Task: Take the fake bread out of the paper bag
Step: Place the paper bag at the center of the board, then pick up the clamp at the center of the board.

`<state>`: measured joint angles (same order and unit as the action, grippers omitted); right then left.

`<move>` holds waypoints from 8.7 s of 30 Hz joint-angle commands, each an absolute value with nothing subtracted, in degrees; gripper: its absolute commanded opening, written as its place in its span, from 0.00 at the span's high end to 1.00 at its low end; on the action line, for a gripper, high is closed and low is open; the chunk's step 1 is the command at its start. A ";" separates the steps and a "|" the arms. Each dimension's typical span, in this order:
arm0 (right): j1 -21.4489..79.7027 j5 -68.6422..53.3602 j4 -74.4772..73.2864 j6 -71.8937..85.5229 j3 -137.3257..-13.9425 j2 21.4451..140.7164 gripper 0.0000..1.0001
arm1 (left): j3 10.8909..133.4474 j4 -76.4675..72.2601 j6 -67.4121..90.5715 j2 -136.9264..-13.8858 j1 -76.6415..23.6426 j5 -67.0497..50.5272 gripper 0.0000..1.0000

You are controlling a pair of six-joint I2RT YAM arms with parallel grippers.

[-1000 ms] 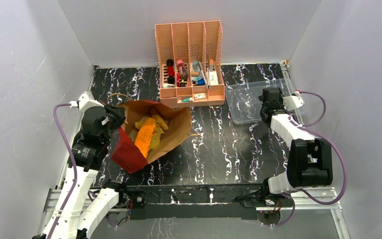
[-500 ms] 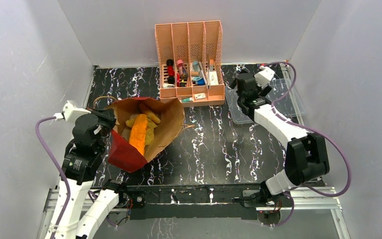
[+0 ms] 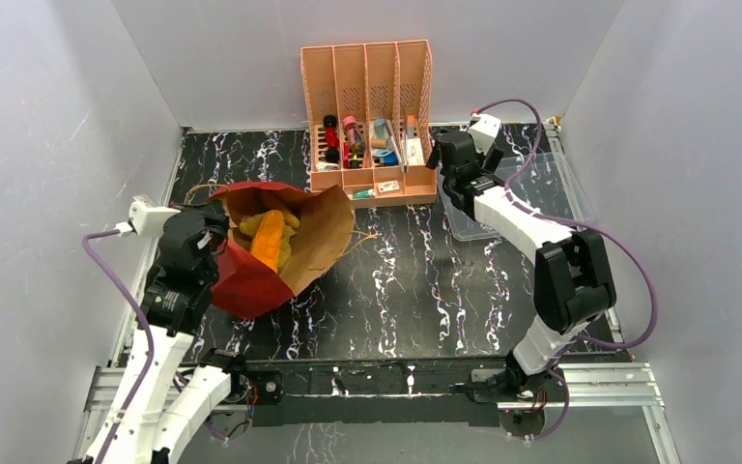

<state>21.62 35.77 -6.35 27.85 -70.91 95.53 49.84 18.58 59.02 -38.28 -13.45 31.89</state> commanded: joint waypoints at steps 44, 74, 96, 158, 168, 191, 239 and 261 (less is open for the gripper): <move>31.92 24.99 -0.78 20.34 -72.27 94.47 0.24 | 44.27 -17.24 98.57 -59.94 -11.84 34.89 1.00; 48.99 26.25 18.87 40.60 -59.69 93.68 0.51 | 42.03 -9.05 99.97 -50.50 -11.86 34.45 1.00; 48.32 38.62 9.58 42.47 -52.30 84.05 0.38 | 44.21 -7.76 99.29 -49.97 -11.75 35.07 1.00; 47.28 13.74 37.19 45.71 -74.13 119.18 1.00 | 39.28 -5.11 97.73 -48.34 -11.83 29.14 0.48; 47.27 12.73 34.58 44.03 -78.43 119.72 1.00 | 46.98 0.57 87.17 -48.65 -11.84 29.08 0.25; 47.46 9.89 31.19 43.31 -84.19 122.58 1.00 | 50.93 9.17 69.76 -39.47 -11.87 40.38 0.23; 24.35 20.39 -15.89 21.22 -114.43 128.06 0.55 | 52.95 -8.50 47.87 -47.01 -11.83 15.47 0.02; 22.52 19.25 -17.11 21.62 -113.64 131.30 0.65 | 51.99 -7.30 47.83 -47.14 -11.87 15.30 0.02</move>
